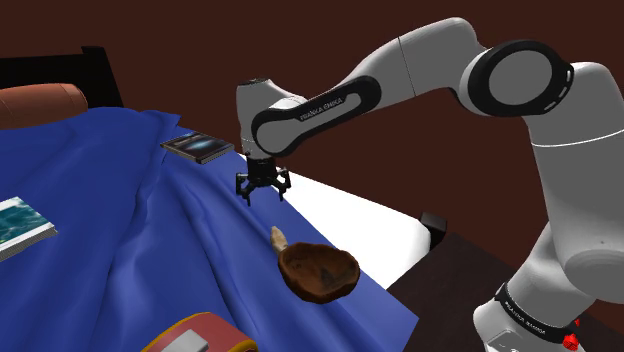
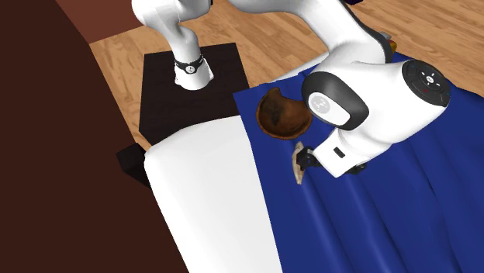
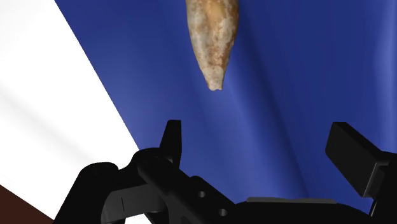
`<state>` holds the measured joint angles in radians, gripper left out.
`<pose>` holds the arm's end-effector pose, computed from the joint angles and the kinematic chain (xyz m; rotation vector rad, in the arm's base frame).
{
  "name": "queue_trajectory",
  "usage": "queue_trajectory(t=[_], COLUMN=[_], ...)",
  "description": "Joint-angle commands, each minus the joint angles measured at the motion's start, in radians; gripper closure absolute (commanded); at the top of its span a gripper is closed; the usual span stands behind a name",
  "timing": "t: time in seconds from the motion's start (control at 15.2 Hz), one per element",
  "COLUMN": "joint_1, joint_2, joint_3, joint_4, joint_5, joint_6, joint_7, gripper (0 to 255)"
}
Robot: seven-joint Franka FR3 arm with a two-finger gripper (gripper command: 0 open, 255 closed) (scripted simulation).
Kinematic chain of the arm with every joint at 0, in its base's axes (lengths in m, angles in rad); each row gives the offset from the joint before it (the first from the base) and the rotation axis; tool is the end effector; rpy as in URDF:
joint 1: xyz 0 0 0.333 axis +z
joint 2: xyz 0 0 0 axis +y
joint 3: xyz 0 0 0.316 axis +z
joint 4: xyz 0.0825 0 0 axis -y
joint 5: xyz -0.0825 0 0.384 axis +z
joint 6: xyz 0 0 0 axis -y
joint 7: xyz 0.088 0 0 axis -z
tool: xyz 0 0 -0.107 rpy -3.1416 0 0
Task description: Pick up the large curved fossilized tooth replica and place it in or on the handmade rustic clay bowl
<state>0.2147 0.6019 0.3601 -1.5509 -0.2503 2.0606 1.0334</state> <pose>0.6070 0.3339 0.3103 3.0376 -0.5967 -0.0356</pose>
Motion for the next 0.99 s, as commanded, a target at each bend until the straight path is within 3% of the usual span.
queue_trajectory(t=[0.0,0.33,0.4,0.92], joint_1=[0.001,0.001,0.001,0.001], joint_2=[0.002,0.002,0.002,0.002], joint_3=[0.0,0.0,0.0,0.0], joint_4=[0.0,0.0,0.0,0.0], joint_5=[-0.001,-0.001,-0.001,-0.001], joint_6=[0.002,0.002,0.002,0.002], joint_7=[0.001,0.001,0.001,0.001], gripper=[0,0,255,255])
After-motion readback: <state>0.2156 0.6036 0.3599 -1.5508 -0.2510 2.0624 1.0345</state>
